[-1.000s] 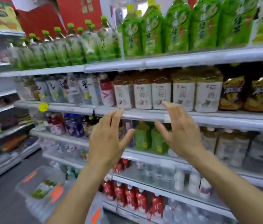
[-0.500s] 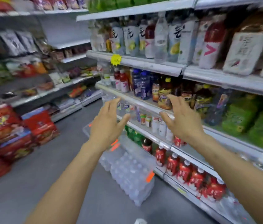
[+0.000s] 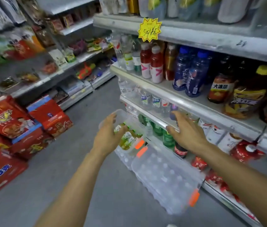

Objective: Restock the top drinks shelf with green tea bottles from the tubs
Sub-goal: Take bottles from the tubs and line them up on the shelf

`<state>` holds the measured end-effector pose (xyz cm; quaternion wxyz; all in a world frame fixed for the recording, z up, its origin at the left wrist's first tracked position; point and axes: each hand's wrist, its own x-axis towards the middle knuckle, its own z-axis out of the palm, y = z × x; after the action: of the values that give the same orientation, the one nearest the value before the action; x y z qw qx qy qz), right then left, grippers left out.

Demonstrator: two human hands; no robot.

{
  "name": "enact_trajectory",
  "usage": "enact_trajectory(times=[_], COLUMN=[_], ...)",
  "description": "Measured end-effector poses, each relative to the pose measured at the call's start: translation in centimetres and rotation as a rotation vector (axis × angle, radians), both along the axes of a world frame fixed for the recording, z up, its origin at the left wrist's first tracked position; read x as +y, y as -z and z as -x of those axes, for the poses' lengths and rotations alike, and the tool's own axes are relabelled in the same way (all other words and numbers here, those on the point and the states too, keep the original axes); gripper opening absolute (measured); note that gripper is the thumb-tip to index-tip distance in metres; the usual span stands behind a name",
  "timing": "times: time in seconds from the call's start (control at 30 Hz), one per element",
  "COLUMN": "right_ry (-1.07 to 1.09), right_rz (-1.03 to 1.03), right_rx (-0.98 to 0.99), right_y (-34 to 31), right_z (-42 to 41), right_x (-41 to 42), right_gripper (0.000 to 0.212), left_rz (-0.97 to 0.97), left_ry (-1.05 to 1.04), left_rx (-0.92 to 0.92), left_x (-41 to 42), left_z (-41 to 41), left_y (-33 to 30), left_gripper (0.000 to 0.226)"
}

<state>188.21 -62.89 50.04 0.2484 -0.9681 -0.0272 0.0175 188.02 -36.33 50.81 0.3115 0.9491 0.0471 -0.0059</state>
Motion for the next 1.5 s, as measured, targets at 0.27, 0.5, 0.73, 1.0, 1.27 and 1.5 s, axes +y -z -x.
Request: enact_trajectory(times=[0.27, 0.5, 0.73, 1.0, 1.27, 1.5], right_ry=[0.077, 0.348, 0.647, 1.023, 1.287, 1.190], right_rz=[-0.123, -0.312, -0.421, -0.446, -0.299, -0.283], right_rx=[0.268, 0.574, 0.863, 0.935, 0.799, 0.831], right_y=[11.5, 24.1, 35.4, 48.2, 54.2, 55.3], right_z=[-10.2, -18.5, -25.2, -29.3, -29.7, -29.6], right_x=[9.8, 21.0, 28.6, 29.9, 32.3, 31.7], right_gripper=[0.055, 0.047, 0.059, 0.077, 0.070, 0.064], left_rz=[0.148, 0.174, 0.090, 0.001, -0.107, -0.272], left_ry=[0.026, 0.161, 0.219, 0.140, 0.110, 0.288], left_rx=[0.281, 0.544, 0.760, 0.846, 0.851, 0.815], left_x=[8.7, 16.2, 22.1, 23.0, 22.4, 23.1], left_z=[-11.8, -24.7, -34.5, -42.6, -45.8, -45.9], left_y=[12.8, 24.9, 36.4, 50.4, 60.1, 62.6], left_gripper=[0.057, 0.046, 0.051, 0.060, 0.070, 0.087])
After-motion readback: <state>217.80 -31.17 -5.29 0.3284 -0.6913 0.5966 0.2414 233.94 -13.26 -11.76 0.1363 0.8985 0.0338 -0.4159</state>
